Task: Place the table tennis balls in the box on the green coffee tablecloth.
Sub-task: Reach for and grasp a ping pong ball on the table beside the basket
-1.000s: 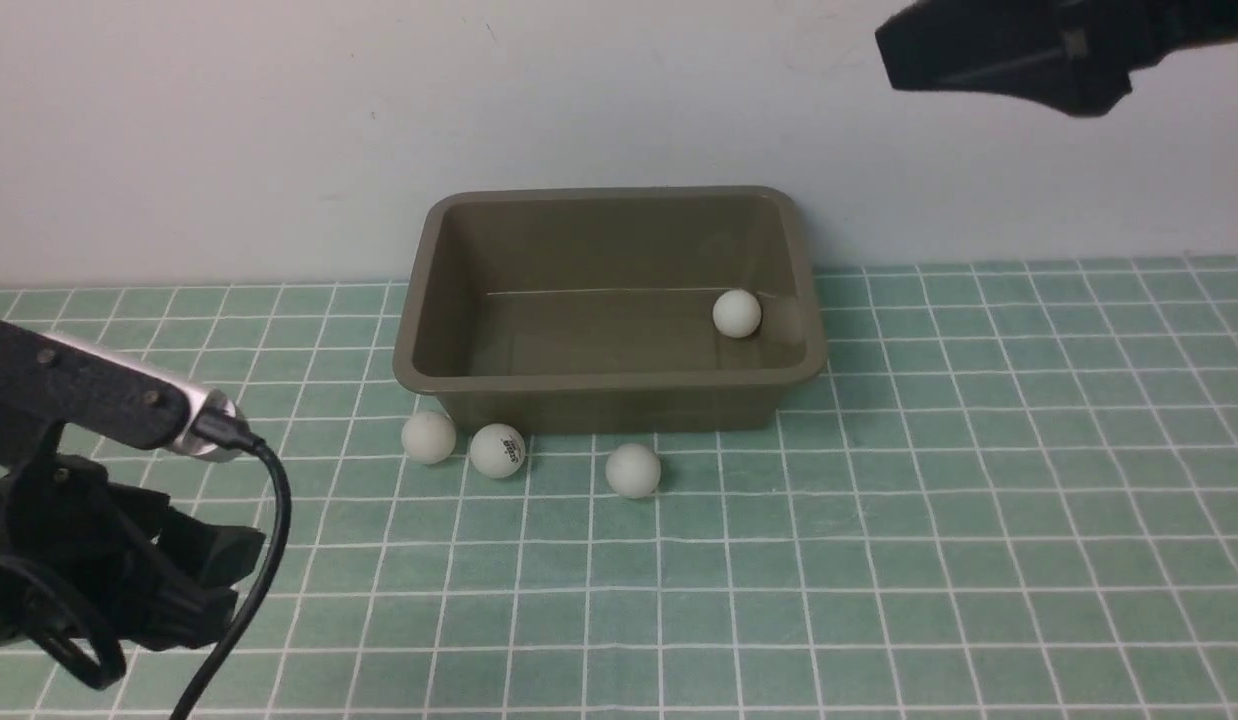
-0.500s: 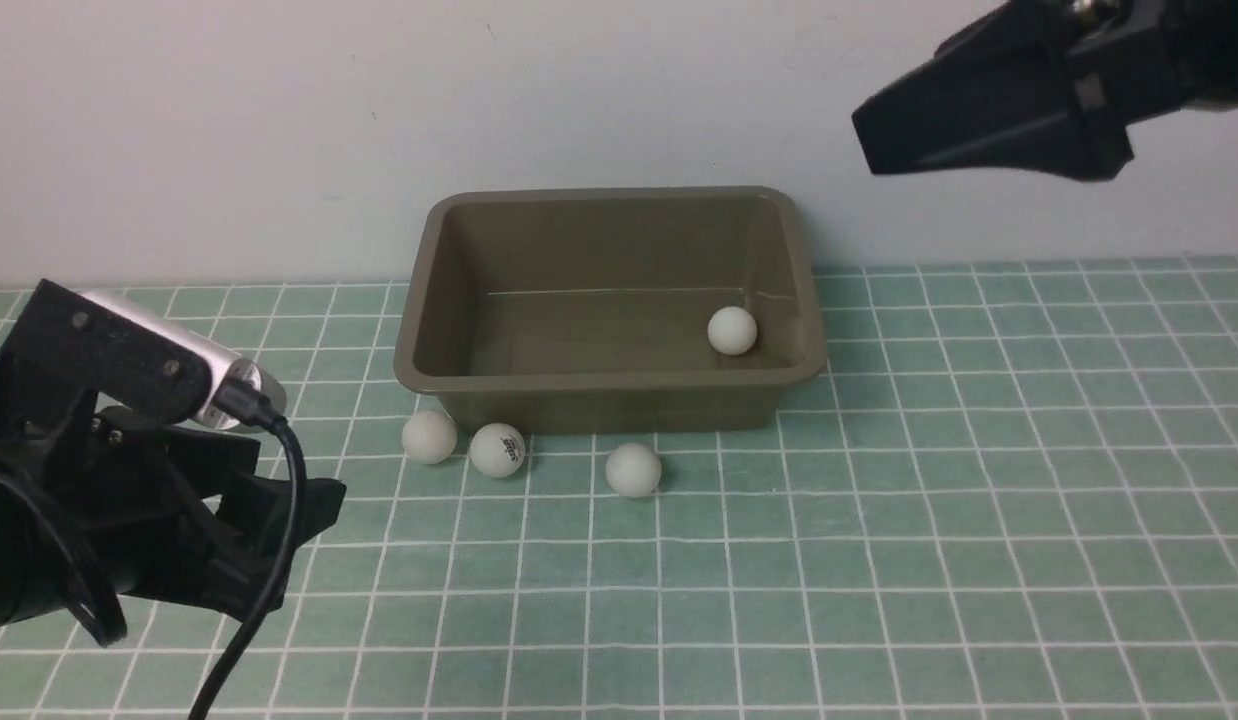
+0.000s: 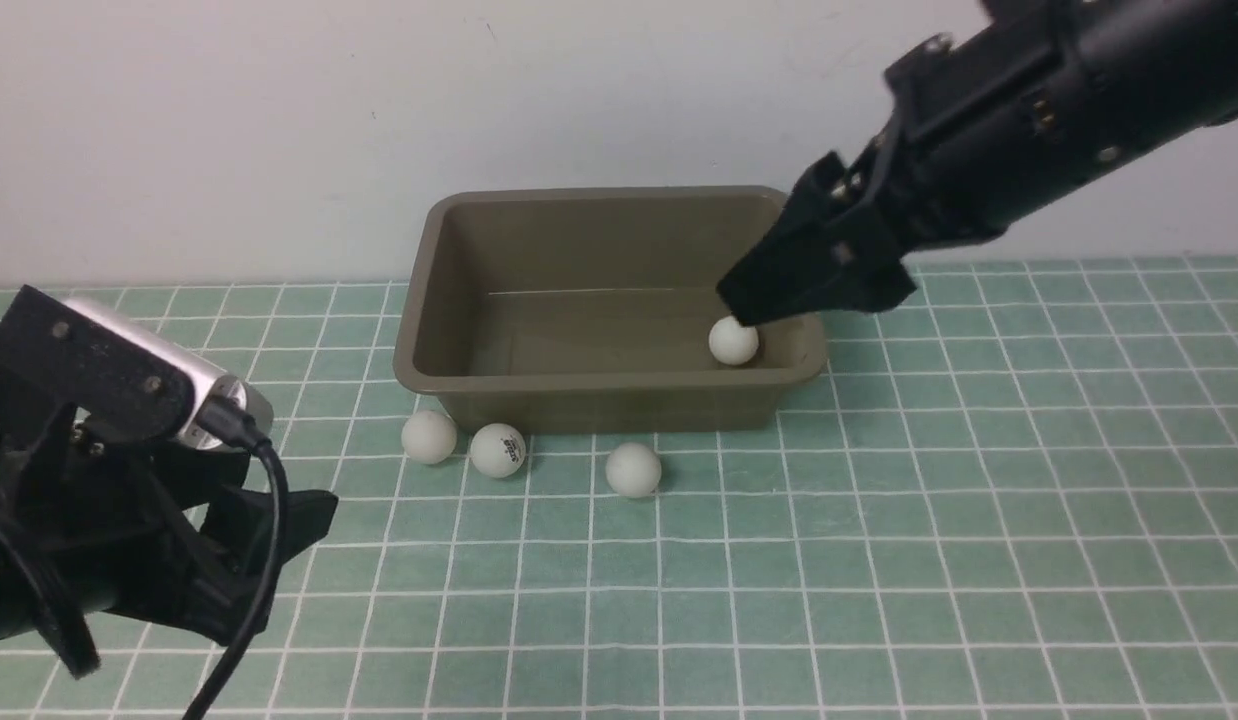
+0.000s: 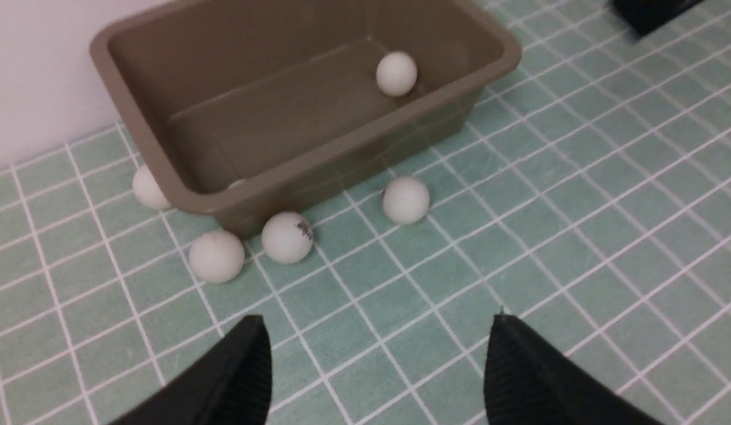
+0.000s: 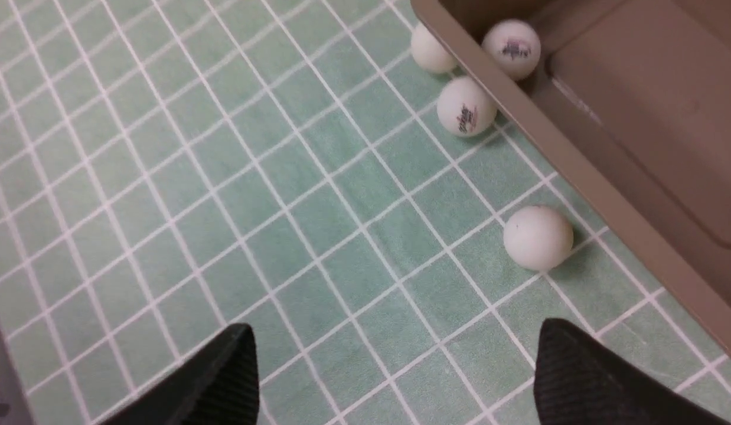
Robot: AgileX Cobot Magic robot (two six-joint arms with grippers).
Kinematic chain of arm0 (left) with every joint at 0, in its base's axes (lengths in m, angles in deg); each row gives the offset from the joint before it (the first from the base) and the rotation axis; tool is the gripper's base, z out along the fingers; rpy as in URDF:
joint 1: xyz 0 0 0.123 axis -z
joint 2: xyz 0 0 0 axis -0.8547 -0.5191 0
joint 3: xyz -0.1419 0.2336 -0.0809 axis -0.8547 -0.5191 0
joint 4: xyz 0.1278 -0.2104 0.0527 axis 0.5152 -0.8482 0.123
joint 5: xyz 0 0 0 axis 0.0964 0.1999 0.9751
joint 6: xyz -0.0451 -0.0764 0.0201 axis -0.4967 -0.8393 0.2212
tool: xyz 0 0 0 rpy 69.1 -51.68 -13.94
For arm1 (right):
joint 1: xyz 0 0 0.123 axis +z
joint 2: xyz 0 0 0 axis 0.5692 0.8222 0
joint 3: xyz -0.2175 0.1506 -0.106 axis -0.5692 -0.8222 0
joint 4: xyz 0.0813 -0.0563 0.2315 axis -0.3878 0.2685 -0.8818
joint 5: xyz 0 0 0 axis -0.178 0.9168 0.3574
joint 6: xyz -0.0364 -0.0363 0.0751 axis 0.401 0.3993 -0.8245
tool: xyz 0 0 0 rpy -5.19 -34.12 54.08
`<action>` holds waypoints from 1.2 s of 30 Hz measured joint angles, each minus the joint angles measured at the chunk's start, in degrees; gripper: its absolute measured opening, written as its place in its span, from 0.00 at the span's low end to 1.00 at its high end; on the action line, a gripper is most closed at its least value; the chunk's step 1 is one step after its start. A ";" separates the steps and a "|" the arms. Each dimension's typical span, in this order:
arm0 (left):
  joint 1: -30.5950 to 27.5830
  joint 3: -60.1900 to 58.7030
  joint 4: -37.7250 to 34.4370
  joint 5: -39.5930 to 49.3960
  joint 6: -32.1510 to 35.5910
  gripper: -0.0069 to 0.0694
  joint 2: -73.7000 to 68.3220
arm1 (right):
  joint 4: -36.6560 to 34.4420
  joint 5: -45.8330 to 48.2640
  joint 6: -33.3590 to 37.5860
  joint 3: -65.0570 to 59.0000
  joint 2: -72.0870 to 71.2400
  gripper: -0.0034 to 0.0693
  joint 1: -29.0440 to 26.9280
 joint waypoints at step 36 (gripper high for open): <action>0.00 8.80 34.75 15.99 -31.48 0.67 4.65 | 17.65 4.87 -20.71 0.00 -4.81 0.57 0.00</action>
